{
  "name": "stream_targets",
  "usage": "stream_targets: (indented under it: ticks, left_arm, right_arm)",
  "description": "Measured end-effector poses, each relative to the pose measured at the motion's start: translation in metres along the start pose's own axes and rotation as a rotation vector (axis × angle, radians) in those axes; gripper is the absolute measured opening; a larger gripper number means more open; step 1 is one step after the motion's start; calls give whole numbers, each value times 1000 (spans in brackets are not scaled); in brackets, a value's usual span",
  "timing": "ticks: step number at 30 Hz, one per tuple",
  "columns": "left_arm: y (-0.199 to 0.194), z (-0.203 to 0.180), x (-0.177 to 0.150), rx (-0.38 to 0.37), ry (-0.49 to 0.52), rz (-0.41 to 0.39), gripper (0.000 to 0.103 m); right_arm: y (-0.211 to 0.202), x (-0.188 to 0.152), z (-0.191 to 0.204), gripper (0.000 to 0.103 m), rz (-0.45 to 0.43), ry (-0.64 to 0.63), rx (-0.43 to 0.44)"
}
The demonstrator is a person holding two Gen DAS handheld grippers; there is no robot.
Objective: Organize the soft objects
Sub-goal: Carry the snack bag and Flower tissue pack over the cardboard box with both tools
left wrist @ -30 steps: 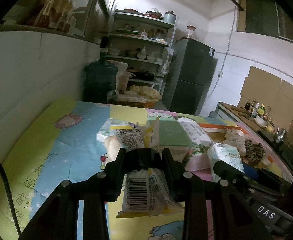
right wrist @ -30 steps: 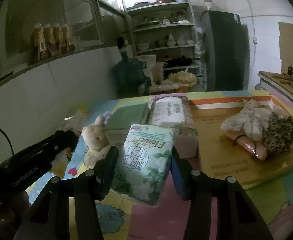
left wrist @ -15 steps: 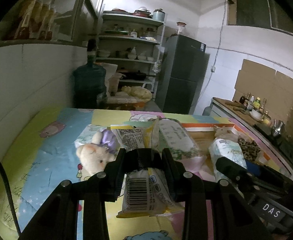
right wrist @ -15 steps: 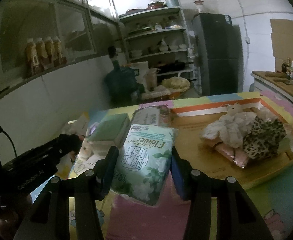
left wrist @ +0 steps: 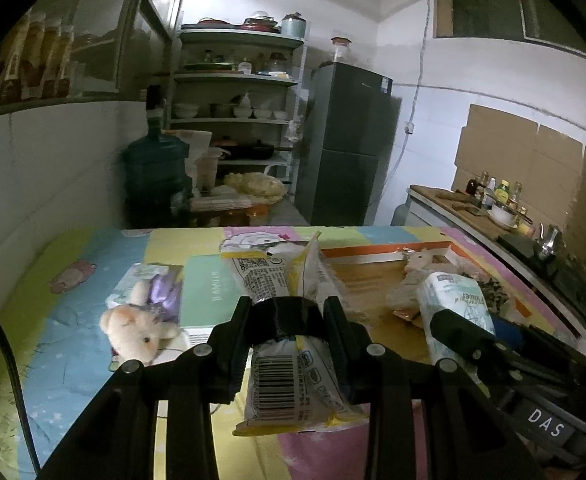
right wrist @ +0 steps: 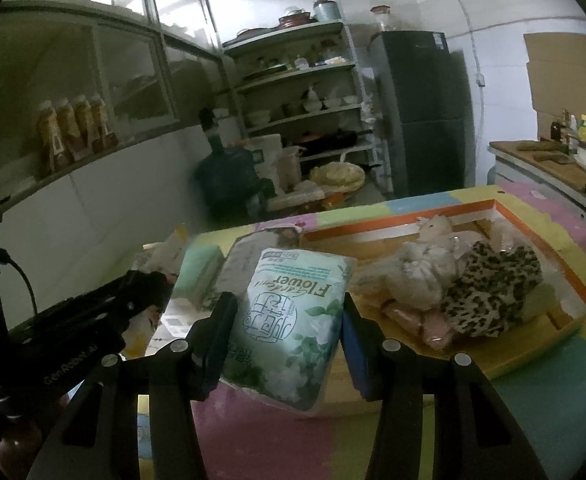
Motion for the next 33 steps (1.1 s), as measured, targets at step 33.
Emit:
stream_targets:
  ticks: [33]
  left_arm:
    - [67,-93,29,-128,56,54,36]
  right_arm:
    - [-19,36,-96,52,-66,9,-135]
Point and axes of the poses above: each gripper's, at about its wrist camera, not at the fingertips, and y roughly the way its jaws point, z to its left, x to its top, the point moved 1 cm from there along y, roughly the way its jaws point, and after that the axes turned 3 degrees about -y, right-handed, at the moved point
